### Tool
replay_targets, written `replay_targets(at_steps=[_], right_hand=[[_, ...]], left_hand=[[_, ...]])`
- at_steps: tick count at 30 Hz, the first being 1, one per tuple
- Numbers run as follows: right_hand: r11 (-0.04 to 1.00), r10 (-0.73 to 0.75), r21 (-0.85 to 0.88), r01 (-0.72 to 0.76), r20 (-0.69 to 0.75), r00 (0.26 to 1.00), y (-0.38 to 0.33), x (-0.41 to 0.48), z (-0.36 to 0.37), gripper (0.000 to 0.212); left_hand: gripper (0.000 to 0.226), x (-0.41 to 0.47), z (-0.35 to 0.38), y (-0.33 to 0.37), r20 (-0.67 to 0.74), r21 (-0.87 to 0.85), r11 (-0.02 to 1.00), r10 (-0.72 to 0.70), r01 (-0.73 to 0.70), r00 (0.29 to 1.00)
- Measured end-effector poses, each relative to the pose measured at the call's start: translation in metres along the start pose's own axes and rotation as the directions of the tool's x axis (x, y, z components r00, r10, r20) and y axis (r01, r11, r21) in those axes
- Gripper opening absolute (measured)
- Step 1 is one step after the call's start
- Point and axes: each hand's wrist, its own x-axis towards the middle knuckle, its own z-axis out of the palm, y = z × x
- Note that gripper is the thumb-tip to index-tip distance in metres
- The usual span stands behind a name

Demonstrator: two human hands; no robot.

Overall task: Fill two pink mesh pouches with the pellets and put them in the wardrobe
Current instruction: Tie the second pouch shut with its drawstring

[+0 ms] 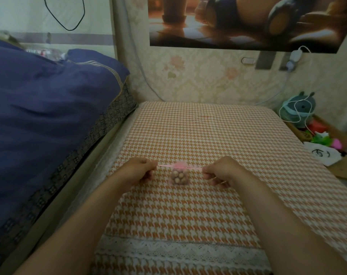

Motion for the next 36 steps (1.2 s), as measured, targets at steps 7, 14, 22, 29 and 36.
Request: replay_targets(at_steps=[7,14,22,29,36], right_hand=[[0.997,-0.042,-0.063,0.038,-0.054,0.998,-0.003,-0.003,-0.006,0.018],[0.984,-0.148,-0.092,0.15,0.031,0.989,-0.007,-0.014,-0.01,0.013],[0.903,-0.415,-0.103,0.416,0.039,0.909,-0.016,-0.022,0.009,0.015],[0.865,-0.494,-0.095,0.492,0.008,0.869,-0.015,-0.015,0.029,0.014],[0.881,-0.454,-0.142,0.451,0.01,0.891,-0.019,-0.014,0.029,0.016]], left_hand=[[0.032,0.0,0.012,0.003,0.244,-0.349,0.932,0.196,-0.103,0.95],[0.041,-0.003,0.029,0.01,0.292,-0.291,0.946,0.232,-0.145,0.928],[0.025,-0.004,0.053,0.009,0.249,-0.092,0.97,0.242,-0.225,0.938],[0.031,0.001,0.059,0.007,0.298,-0.136,0.976,0.204,-0.17,0.932],[0.025,0.006,0.057,0.001,0.223,-0.23,0.968,0.153,-0.1,0.963]])
